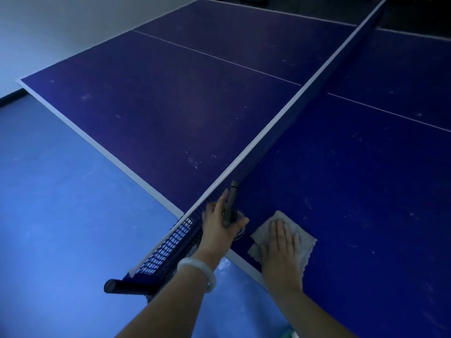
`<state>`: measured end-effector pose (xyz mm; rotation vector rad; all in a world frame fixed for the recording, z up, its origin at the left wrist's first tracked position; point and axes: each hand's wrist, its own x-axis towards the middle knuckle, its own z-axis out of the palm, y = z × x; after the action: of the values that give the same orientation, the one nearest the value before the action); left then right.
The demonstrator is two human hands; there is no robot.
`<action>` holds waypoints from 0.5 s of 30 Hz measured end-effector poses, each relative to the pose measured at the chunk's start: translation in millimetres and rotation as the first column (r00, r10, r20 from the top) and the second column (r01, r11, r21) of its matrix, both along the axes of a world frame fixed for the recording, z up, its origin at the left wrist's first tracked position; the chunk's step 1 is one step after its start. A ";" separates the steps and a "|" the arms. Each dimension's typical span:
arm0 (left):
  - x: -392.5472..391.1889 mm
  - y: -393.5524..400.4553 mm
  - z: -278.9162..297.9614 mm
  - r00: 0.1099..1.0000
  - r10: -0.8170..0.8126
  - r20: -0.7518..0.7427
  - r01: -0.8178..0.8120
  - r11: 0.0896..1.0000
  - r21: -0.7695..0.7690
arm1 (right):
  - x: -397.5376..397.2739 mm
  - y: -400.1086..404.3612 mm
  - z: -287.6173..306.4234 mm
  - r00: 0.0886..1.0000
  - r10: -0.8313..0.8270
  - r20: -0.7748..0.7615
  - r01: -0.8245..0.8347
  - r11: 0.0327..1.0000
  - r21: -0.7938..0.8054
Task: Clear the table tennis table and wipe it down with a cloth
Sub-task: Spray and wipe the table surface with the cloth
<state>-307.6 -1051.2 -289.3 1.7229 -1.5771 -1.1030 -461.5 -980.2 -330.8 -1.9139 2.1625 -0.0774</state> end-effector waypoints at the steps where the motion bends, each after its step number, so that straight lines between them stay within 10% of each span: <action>1: 0.8 2.9 0.2 1.000 0.003 0.016 -0.004 1.000 0.023 | -2.1 4.7 0.2 1.000 0.029 0.000 -0.029 0.999 0.013; 9: 5.4 66.6 -8.4 0.966 0.217 0.138 -0.209 0.976 -0.067 | -79.4 33.0 -11.0 0.993 0.115 0.001 -0.115 0.990 0.084; 15: -22.3 108.9 -24.4 0.948 -0.187 0.257 0.245 0.945 -0.215 | -58.4 15.1 -1.5 0.955 -0.188 0.229 0.221 0.967 -0.129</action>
<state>-329.8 -942.3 -313.7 1.5846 -1.9990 -0.7816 -519.9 -965.1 -332.2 -1.6585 2.2517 -0.4806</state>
